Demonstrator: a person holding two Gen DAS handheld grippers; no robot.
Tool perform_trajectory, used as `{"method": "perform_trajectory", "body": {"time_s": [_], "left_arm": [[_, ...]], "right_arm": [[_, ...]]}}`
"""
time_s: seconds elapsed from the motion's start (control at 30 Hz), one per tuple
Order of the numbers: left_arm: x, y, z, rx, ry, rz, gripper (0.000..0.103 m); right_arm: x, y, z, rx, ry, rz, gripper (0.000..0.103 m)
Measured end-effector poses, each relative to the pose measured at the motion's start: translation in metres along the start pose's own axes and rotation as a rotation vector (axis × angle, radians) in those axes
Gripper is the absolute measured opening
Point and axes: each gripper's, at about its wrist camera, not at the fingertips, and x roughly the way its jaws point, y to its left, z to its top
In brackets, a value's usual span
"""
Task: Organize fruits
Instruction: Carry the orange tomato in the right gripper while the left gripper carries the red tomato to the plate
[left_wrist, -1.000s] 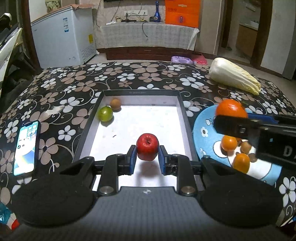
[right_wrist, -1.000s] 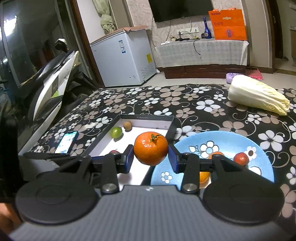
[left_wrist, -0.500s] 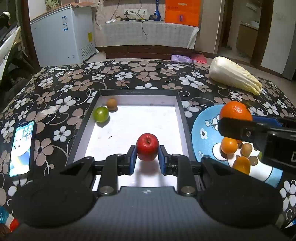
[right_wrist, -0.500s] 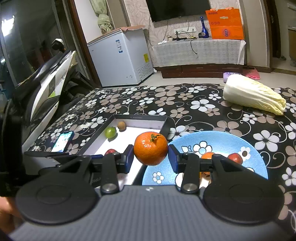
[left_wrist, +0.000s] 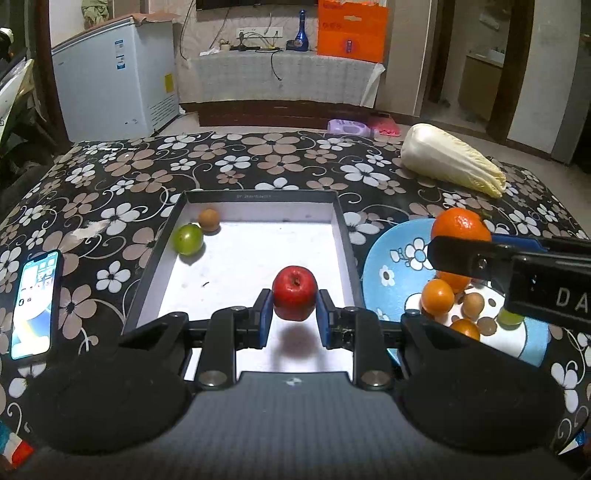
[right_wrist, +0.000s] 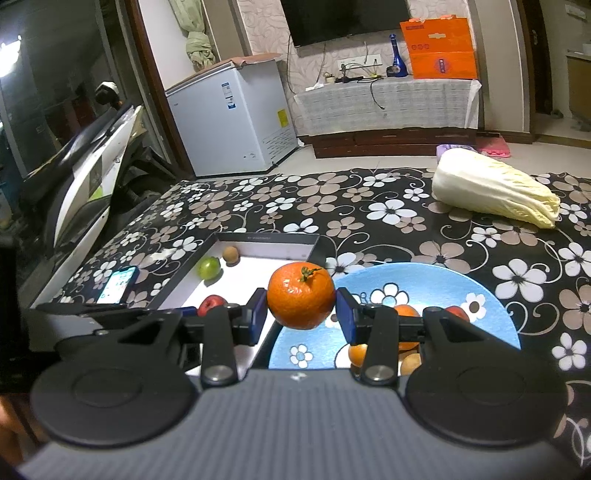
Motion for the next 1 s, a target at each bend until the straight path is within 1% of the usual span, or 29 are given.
{"method": "perform_trajectory", "body": {"time_s": [0.77,1.0], "left_arm": [[0.0,-0.027,0.0,0.038,-0.013,-0.075,0.029],[0.001,-0.032,0.001,0.042,-0.017,-0.084,0.029]], "right_arm": [[-0.006,-0.015,0.001,0.014,-0.001,-0.035,0.043],[-0.007,-0.017,0.0,0.014,0.001,-0.04,0.043]]}}
